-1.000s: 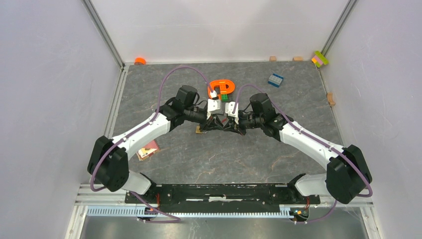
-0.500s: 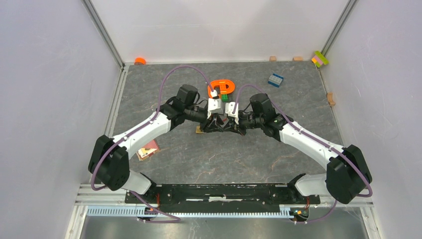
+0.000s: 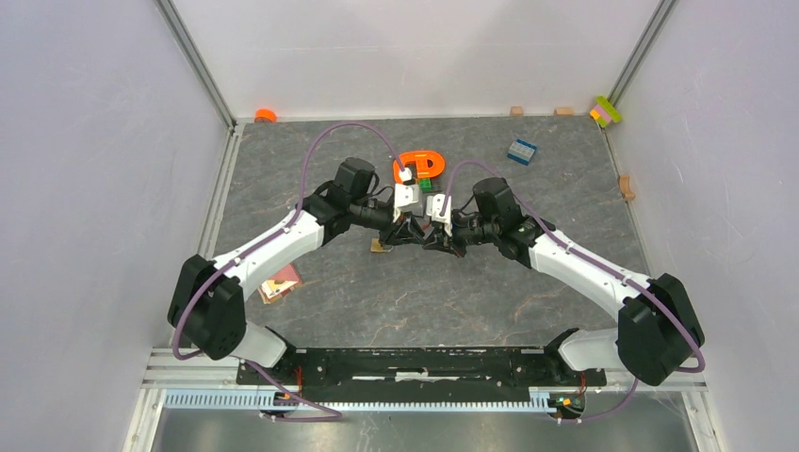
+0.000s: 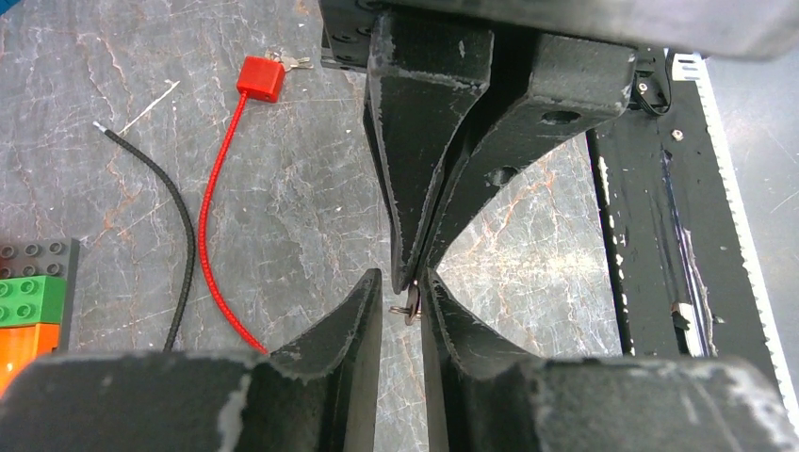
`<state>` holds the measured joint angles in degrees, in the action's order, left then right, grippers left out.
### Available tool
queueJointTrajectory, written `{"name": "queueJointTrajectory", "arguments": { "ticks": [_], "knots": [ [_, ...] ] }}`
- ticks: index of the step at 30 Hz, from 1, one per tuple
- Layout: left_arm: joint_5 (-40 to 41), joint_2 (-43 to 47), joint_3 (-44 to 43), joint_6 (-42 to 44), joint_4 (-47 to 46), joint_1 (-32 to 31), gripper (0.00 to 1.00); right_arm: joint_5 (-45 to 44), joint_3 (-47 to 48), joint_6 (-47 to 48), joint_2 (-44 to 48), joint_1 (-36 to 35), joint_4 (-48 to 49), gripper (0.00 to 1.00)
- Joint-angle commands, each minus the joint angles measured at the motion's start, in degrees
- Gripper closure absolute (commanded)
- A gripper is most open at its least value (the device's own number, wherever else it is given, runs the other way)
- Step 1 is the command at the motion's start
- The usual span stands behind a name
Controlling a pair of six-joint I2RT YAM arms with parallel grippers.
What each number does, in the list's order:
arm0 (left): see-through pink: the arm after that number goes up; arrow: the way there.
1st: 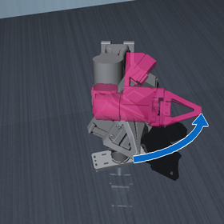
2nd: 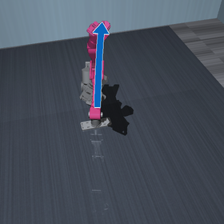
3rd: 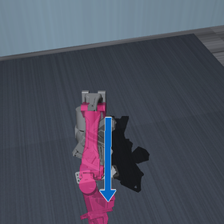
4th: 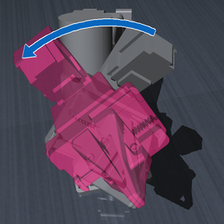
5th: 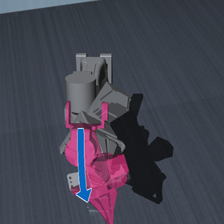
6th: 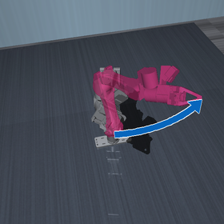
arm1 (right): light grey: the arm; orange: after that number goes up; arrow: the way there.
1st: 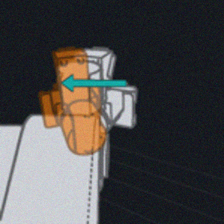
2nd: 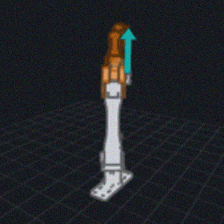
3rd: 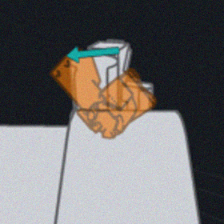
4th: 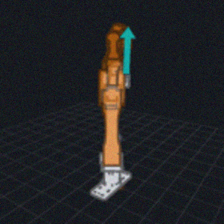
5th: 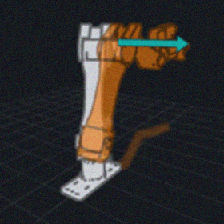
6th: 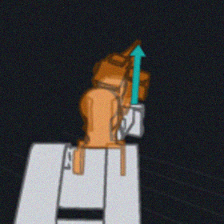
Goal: Unlock with the key
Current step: Pick up the key from the center of the board.
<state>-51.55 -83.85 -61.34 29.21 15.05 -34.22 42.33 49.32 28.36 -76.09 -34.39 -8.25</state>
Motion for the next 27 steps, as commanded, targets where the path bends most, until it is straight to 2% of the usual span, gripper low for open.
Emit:
{"name": "queueJointTrajectory", "arguments": {
  "ticks": [1, 9, 20, 27],
  "knots": [
    [-1.3, -0.4, -2.3, 0.7, 1.0, -0.2, 0.73, -0.4, 0.1, -0.2, 1.2, 0.0, 1.9, 1.00],
    [-1.3, -0.9, -2.0, 2.5, 3.1, -0.4, 0.73, -0.5, 0.3, -0.5, 1.1, 0.0, 1.9, 1.00],
    [-1.4, -2.0, -2.6, 2.4, 3.2, -0.7, 0.83, -0.6, 0.3, -0.6, 1.2, 0.0, 1.9, 1.00],
    [-1.7, -3.1, -3.8, 6.0, 7.6, -1.5, 0.88, -0.7, 0.6, -0.7, 1.2, 0.1, 1.9, 1.00]
  ]
}}
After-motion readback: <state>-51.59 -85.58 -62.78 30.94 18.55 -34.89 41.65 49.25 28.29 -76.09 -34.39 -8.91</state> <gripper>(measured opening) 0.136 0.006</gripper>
